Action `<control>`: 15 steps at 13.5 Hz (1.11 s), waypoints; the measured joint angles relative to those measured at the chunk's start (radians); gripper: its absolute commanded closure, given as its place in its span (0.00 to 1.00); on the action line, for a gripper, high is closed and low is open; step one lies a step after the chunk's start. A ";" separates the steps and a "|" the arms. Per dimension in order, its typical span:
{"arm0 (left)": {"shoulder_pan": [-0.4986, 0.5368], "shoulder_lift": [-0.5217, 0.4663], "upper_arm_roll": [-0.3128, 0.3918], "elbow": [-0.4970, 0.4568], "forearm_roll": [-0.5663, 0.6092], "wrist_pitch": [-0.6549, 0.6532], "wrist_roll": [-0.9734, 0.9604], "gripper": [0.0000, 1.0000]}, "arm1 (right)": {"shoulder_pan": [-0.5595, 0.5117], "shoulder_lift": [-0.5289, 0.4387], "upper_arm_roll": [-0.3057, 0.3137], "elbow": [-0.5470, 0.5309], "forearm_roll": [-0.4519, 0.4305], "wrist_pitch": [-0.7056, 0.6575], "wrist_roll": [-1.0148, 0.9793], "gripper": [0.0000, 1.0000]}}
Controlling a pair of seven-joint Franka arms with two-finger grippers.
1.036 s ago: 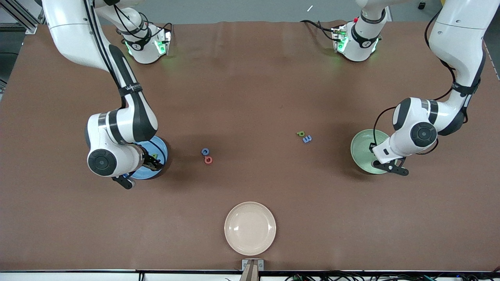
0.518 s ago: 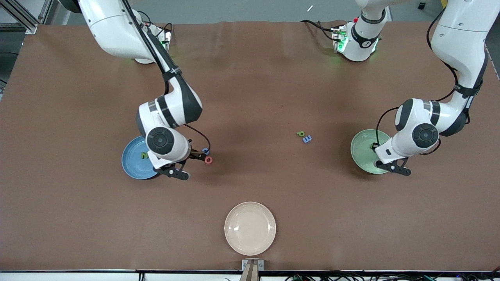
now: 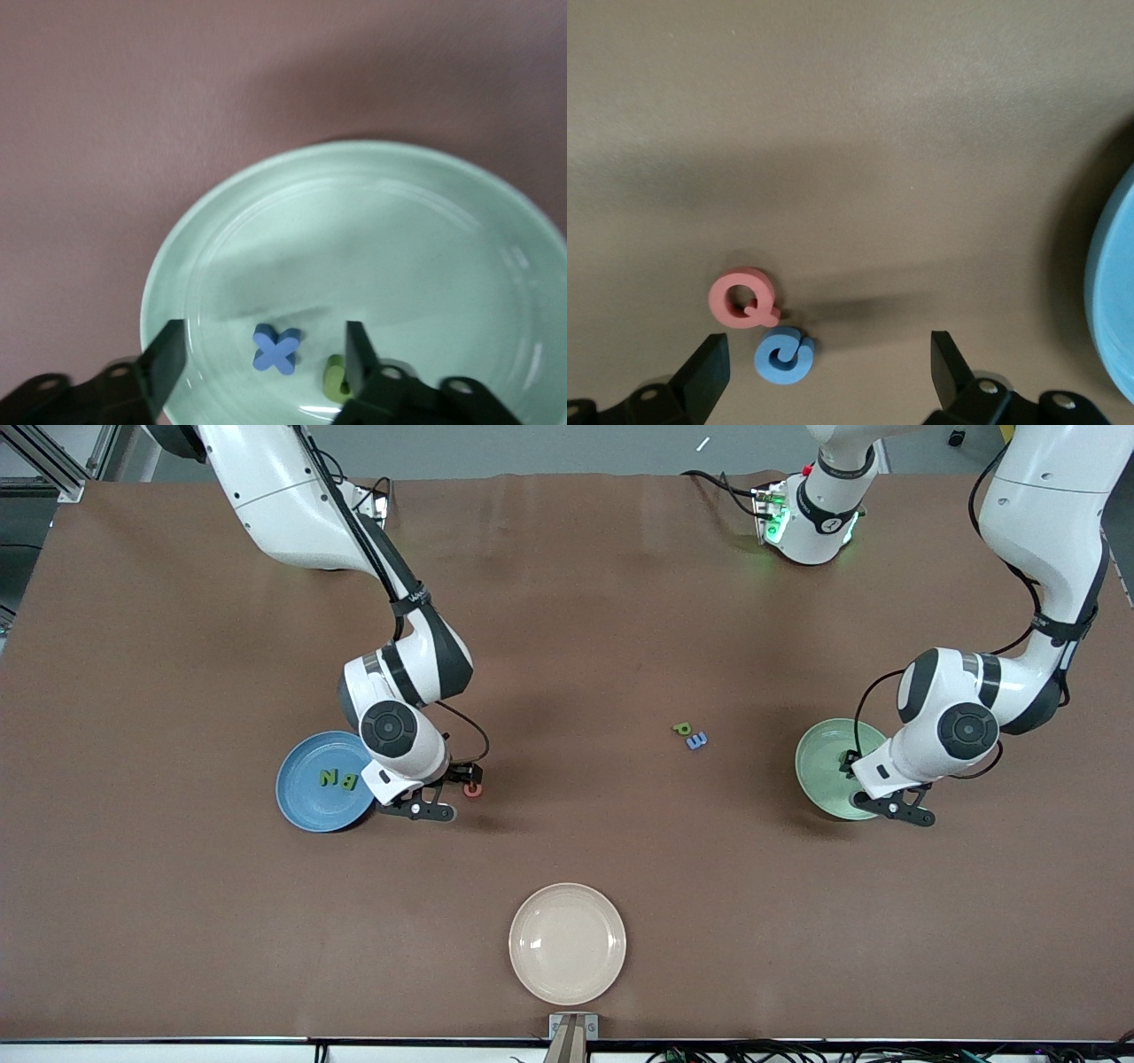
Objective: Sort uppercase to blue plate, lowercase to green plate
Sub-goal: 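Grasp the blue C and blue m with the right and left grippers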
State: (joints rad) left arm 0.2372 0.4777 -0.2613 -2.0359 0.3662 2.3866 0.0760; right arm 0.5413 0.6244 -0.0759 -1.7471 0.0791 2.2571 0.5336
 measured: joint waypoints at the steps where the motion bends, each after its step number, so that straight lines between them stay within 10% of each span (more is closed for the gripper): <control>1: 0.000 -0.010 -0.016 0.004 0.000 -0.003 -0.016 0.01 | 0.002 0.003 0.000 -0.012 0.000 0.018 -0.007 0.00; 15: -0.120 0.037 -0.261 0.056 -0.001 -0.035 -1.111 0.01 | 0.036 0.008 0.040 -0.119 0.000 0.183 -0.014 0.09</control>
State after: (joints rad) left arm 0.1174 0.5151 -0.5225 -1.9799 0.3648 2.3520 -1.0349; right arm 0.5770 0.6323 -0.0362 -1.8665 0.0790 2.4402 0.5192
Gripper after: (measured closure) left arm 0.004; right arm 0.044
